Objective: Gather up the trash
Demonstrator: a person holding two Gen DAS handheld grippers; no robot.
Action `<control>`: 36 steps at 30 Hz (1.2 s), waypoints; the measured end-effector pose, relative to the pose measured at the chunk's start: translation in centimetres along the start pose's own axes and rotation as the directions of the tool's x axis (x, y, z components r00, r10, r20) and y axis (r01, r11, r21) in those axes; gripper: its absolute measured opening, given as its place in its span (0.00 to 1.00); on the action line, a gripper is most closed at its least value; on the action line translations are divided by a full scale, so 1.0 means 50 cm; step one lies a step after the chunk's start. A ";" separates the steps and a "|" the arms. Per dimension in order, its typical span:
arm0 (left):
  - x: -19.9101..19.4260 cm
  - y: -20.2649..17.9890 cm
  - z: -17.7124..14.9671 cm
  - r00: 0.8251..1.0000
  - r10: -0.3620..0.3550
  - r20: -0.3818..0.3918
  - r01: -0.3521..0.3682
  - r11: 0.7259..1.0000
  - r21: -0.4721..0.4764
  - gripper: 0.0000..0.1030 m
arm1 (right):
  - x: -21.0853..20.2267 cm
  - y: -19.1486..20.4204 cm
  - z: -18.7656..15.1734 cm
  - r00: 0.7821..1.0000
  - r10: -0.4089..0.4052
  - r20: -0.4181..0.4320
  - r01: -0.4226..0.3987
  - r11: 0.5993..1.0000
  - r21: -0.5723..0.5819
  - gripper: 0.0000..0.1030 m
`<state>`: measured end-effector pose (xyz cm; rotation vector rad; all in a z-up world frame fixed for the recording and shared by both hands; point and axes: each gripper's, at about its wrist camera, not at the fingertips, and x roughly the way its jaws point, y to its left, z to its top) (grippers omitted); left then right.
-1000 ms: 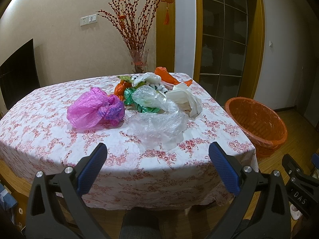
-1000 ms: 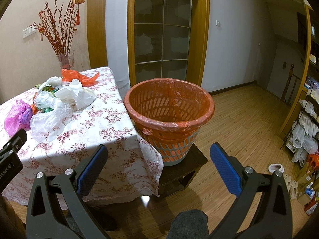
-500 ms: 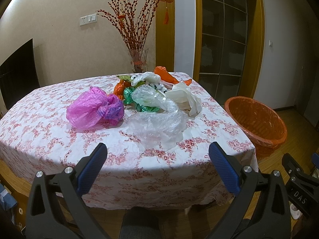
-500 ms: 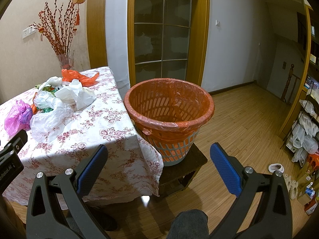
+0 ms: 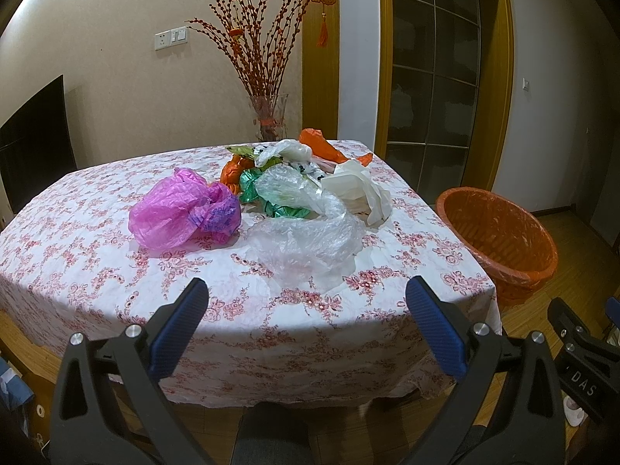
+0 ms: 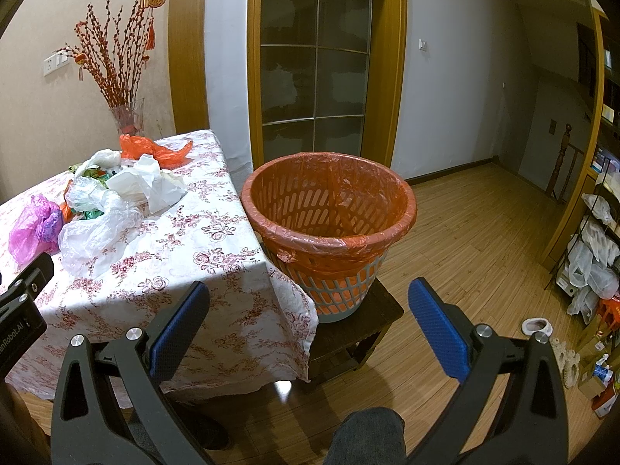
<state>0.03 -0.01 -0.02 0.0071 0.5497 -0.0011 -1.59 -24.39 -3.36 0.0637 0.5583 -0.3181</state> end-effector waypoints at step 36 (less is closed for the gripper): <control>0.109 0.250 0.052 0.980 0.189 -0.061 -0.197 0.965 -0.172 0.96 | 0.075 0.155 0.059 0.980 0.200 0.015 -0.196 0.971 -0.134 0.98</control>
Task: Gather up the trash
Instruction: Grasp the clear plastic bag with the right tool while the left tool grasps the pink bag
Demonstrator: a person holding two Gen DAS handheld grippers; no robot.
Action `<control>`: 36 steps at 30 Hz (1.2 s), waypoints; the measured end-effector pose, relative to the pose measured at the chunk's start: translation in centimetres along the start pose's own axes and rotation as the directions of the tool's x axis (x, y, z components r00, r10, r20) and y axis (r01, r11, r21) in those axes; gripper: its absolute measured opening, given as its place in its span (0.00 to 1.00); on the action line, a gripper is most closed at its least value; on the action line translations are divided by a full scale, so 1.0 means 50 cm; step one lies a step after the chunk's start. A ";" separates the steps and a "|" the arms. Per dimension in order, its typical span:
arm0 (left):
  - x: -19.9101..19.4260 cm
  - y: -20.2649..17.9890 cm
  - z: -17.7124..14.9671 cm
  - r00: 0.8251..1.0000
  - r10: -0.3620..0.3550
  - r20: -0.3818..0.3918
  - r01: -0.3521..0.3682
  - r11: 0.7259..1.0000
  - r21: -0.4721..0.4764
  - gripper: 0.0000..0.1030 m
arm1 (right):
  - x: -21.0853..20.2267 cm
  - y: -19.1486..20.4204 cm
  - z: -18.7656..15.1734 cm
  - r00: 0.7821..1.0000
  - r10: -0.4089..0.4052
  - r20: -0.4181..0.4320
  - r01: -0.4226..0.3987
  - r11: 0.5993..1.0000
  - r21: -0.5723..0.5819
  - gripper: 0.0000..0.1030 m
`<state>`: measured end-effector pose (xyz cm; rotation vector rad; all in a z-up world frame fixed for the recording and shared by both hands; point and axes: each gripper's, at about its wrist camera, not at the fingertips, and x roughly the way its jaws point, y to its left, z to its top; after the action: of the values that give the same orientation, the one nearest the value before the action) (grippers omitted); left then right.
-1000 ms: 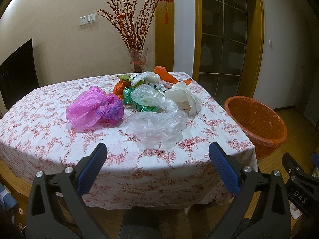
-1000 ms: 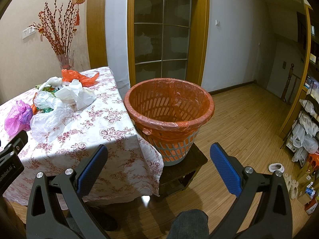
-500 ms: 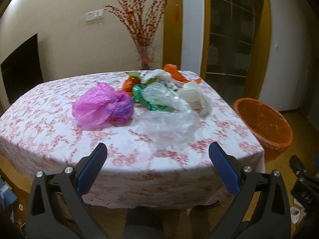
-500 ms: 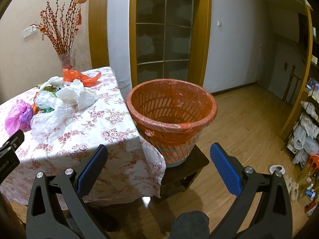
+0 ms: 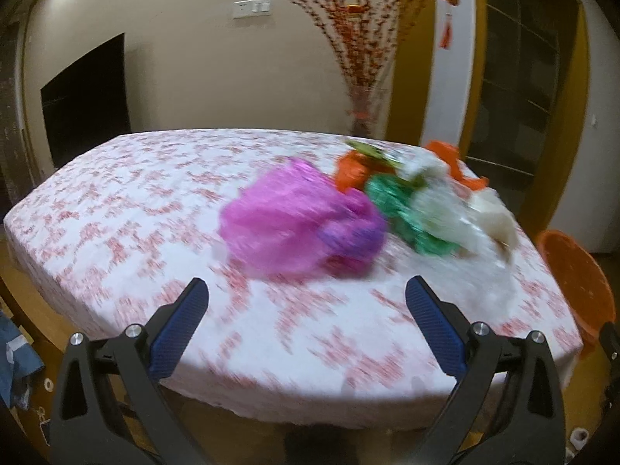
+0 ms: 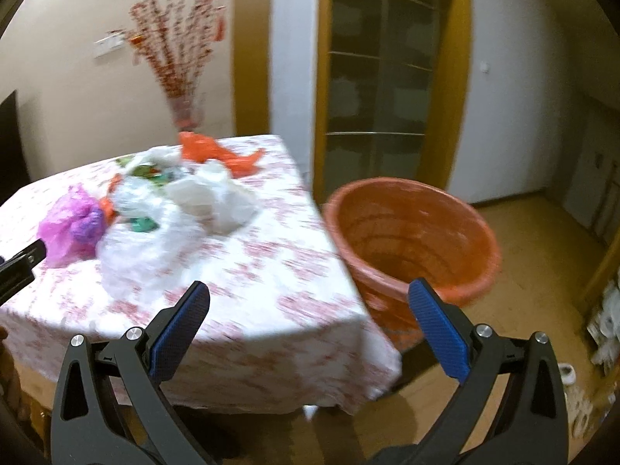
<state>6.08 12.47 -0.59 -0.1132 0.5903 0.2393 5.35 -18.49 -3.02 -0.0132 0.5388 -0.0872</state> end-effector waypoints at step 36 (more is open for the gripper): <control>0.241 0.100 0.097 0.973 -0.153 -0.173 0.154 0.988 -0.012 0.89 | 0.140 0.149 0.082 0.928 0.324 -0.181 -0.312 0.945 0.095 0.14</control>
<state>17.10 20.43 -3.57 -0.1792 0.7517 0.0789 14.04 -11.72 -3.38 0.1475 0.7275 0.2143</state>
